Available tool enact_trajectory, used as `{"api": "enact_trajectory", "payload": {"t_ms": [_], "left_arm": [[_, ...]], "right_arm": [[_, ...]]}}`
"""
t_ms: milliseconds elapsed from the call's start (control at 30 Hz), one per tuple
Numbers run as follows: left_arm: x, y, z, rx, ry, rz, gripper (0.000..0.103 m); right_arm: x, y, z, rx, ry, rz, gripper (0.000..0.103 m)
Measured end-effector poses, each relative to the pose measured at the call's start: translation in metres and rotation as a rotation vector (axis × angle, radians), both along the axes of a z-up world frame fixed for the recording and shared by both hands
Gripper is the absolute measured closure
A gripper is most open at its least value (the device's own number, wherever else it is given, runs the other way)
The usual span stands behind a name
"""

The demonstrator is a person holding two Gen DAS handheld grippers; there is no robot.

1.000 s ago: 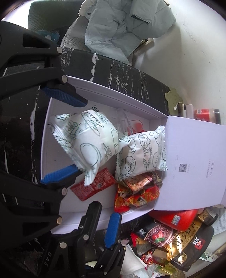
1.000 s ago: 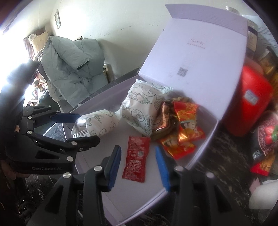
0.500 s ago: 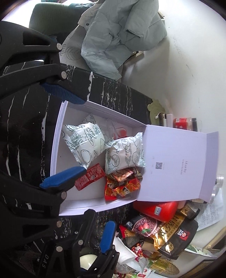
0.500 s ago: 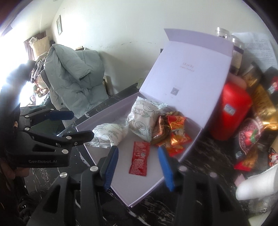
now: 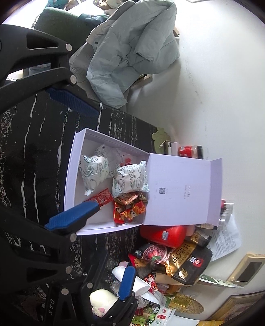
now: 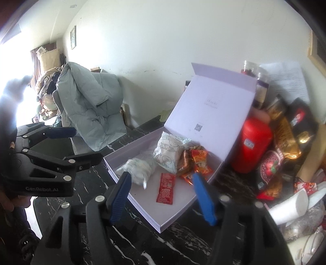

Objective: Organize objects
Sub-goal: 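Lift both grippers out of the white box and pull back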

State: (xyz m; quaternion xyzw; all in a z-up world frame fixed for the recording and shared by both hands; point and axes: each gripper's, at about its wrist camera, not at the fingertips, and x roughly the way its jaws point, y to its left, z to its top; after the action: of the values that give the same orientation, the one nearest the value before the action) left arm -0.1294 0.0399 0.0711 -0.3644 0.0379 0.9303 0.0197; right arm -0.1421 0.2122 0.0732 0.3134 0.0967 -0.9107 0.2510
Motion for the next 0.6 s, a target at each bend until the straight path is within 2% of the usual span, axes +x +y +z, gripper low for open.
{"api": "enact_trajectory", "payload": {"t_ms": [300,600], "left_arm": [[0.044,0.0,0.031,-0.019,0.091,0.022,0.007],[0.076,0.004,0.039,-0.012,0.075,0.032,0.004]], "right_arm": [[0.037,0.008,0.023,-0.015,0.048,-0.025,0.026],[0.068,0.018,0.032,-0.022,0.052,-0.054,0.023]]}}
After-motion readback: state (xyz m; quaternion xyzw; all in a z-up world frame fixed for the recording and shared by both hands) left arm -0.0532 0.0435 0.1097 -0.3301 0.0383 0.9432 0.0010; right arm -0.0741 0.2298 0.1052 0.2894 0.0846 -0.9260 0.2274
